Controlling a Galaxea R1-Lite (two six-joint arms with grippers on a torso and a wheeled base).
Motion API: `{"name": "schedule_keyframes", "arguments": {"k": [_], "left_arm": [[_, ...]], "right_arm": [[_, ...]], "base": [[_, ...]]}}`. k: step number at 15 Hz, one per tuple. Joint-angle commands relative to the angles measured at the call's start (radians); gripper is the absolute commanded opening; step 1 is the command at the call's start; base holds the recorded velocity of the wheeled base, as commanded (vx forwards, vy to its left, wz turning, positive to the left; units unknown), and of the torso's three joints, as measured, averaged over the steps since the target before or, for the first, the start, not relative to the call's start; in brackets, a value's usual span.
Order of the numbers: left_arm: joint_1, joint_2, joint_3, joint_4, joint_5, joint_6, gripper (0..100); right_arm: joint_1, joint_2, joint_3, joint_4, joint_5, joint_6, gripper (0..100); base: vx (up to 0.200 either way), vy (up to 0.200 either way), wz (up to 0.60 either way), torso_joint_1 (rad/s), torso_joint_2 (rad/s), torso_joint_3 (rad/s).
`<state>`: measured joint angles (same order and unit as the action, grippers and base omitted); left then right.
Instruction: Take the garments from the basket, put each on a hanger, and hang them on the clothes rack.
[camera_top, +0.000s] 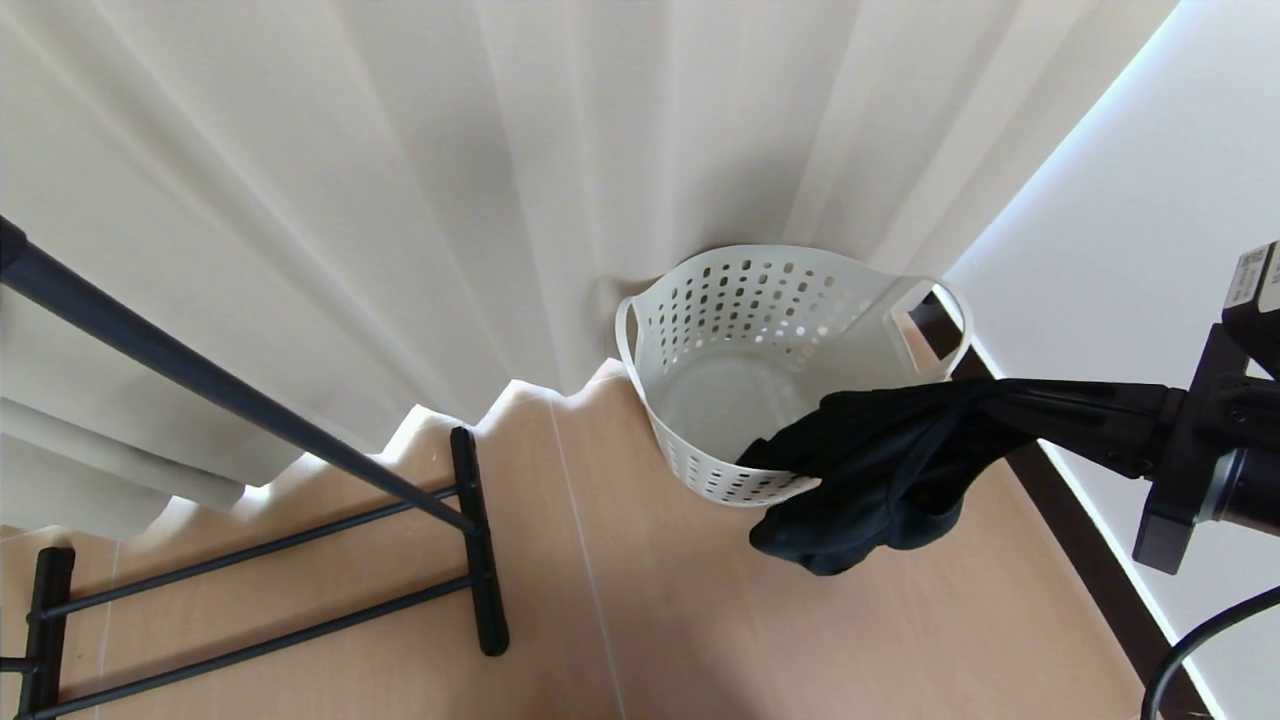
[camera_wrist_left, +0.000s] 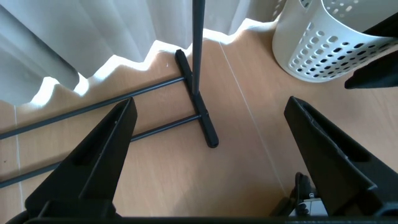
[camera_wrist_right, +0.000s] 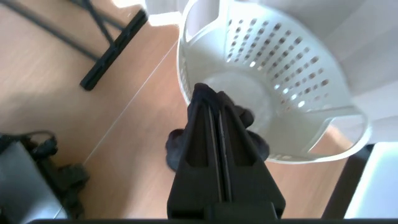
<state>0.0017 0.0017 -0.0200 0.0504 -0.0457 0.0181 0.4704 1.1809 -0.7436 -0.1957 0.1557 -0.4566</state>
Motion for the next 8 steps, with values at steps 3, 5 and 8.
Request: {"name": "schedule_keyframes", "arguments": {"k": [3, 5, 8], "left_arm": [[0.0, 0.0, 0.0, 0.0, 0.0, -0.001, 100], [0.0, 0.0, -0.001, 0.0, -0.002, -0.001, 100], [0.0, 0.0, -0.001, 0.0, -0.002, -0.001, 100]], "right_arm": [[-0.003, 0.046, 0.001, -0.033, 0.001, -0.001, 0], [-0.004, 0.046, 0.001, -0.045, 0.002, 0.001, 0], [-0.004, 0.048, 0.004, -0.044, 0.001, 0.016, 0]], "base": [[0.0, 0.0, 0.0, 0.005, 0.0, 0.188], [0.0, 0.0, 0.0, 0.002, 0.0, 0.2], [0.0, 0.0, 0.0, -0.002, 0.0, 0.203]]}}
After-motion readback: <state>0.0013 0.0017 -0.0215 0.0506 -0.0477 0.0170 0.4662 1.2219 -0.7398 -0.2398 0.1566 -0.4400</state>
